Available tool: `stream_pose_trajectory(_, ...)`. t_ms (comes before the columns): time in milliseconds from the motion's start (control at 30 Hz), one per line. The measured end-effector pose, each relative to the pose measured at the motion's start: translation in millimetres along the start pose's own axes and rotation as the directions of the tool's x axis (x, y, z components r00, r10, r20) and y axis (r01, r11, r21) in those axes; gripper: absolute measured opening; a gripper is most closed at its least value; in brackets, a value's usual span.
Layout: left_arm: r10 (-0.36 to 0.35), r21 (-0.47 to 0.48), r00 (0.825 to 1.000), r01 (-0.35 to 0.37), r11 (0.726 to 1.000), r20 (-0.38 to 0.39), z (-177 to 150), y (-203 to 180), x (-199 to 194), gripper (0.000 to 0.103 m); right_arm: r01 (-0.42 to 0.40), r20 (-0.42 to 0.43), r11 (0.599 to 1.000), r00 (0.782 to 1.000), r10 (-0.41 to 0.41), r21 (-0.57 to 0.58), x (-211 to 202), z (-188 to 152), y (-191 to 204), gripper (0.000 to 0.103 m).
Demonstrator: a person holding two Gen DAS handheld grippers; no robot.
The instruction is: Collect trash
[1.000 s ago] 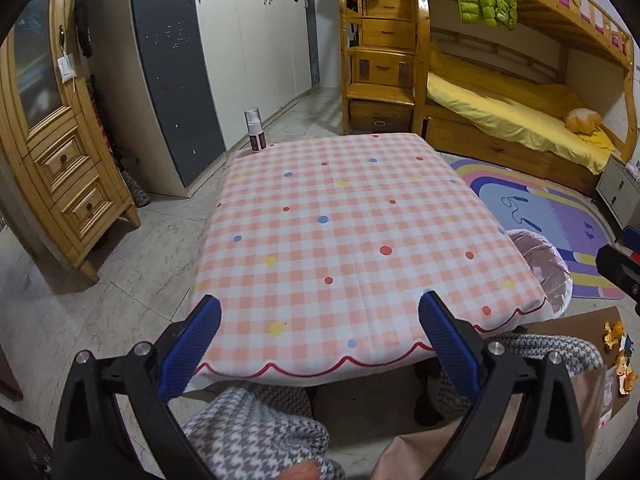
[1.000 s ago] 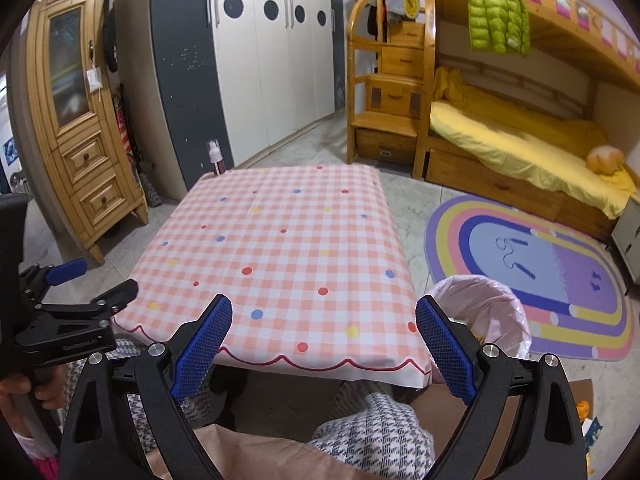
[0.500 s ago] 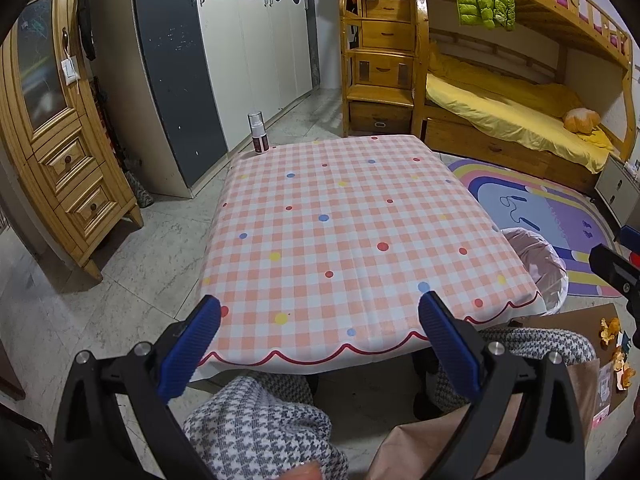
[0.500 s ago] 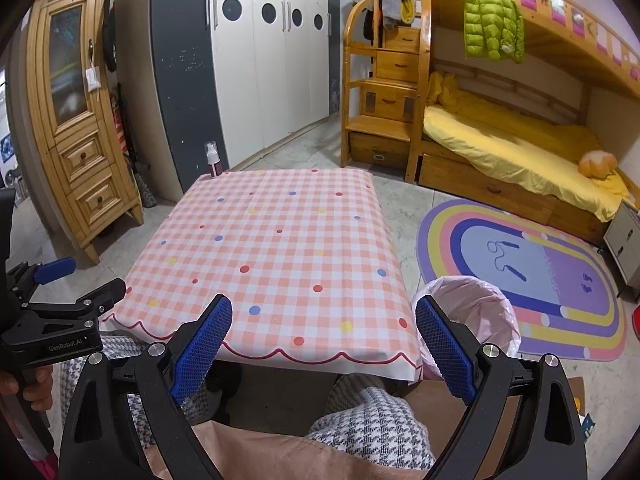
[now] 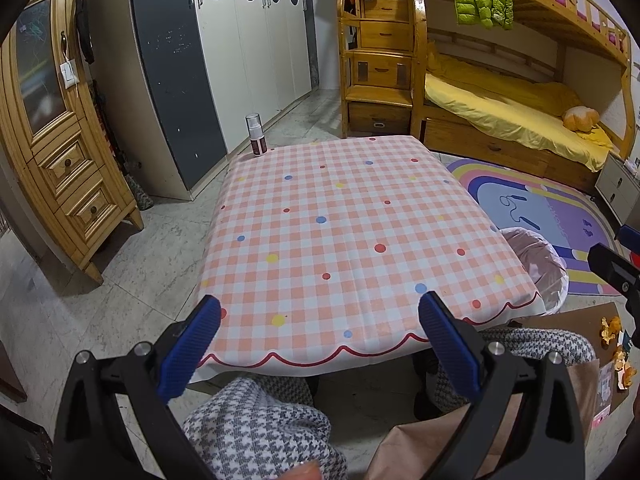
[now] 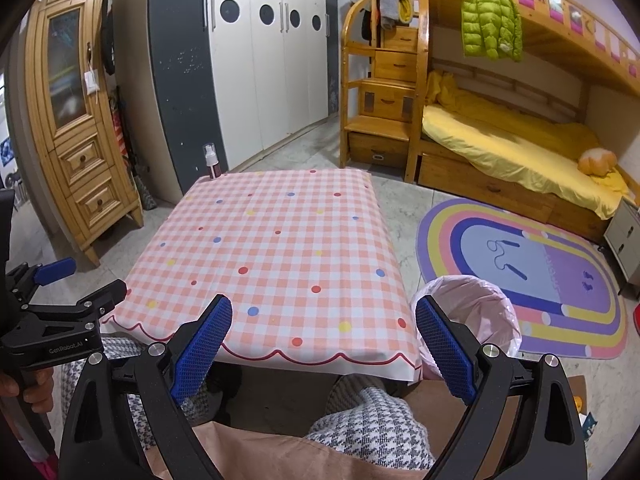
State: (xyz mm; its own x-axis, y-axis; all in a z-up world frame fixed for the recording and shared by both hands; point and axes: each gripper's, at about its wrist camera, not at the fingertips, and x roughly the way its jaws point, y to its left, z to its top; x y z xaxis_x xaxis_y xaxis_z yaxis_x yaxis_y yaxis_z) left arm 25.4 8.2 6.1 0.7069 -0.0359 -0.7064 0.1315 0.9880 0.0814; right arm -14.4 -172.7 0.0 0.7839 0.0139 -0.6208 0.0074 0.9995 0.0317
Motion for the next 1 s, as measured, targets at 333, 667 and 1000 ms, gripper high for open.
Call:
stream_pose_trajectory(333, 0.002, 0.001, 1.0, -0.002, 1.0, -0.006, 0.0, 0.8, 2.0, 0.096, 0.0, -0.001, 1.0, 1.0, 0.0, 0.001, -0.3, -0.3, -0.8, 0.092)
stream_pose_trajectory(667, 0.003, 0.001, 1.0, -0.003, 1.0, -0.009, 0.2, 0.5, 3.5, 0.096, -0.001, -0.001, 1.0, 1.0, 0.001, 0.001, -0.6, -0.7, -1.0, 0.092)
stream_pose_trajectory(1000, 0.008, 0.002, 1.0, -0.008, 1.0, -0.009, -0.5, -0.2, 4.3, 0.096, -0.001, -0.002, 1.0, 1.0, 0.001, 0.004, -0.7, -0.3, -1.5, 0.092)
